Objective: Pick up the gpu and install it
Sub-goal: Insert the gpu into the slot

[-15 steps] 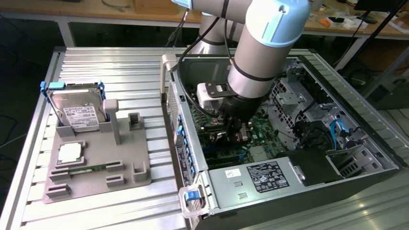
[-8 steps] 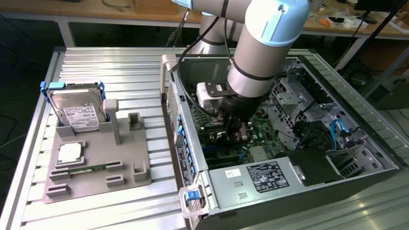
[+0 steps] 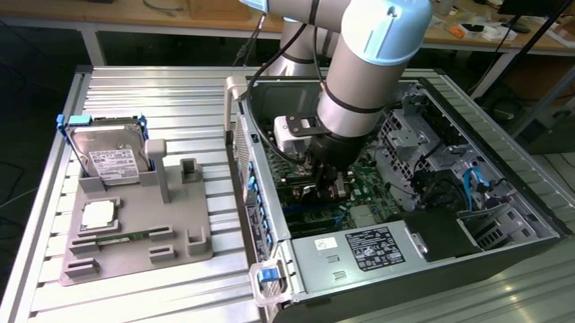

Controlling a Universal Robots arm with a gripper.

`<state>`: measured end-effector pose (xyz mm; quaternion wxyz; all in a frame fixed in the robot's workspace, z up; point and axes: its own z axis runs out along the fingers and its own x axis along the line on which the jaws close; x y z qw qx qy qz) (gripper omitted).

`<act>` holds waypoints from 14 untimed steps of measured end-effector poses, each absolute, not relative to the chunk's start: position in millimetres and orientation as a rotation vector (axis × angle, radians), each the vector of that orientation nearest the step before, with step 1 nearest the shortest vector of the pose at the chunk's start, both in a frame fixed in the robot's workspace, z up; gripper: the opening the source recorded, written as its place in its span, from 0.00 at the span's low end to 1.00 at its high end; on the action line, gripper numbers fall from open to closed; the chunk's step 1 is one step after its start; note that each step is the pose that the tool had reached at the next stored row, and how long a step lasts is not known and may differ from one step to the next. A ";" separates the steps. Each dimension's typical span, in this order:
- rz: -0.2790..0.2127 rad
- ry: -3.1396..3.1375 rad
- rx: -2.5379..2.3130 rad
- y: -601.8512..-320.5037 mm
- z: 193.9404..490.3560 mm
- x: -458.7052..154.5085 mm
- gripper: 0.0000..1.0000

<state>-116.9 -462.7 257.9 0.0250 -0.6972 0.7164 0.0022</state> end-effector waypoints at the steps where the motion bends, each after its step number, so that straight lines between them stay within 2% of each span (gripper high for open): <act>1: 0.007 2.216 -2.156 -462.7 258.0 -117.3 0.27; 14: 0.007 2.215 -2.156 -462.8 252.6 -117.5 0.27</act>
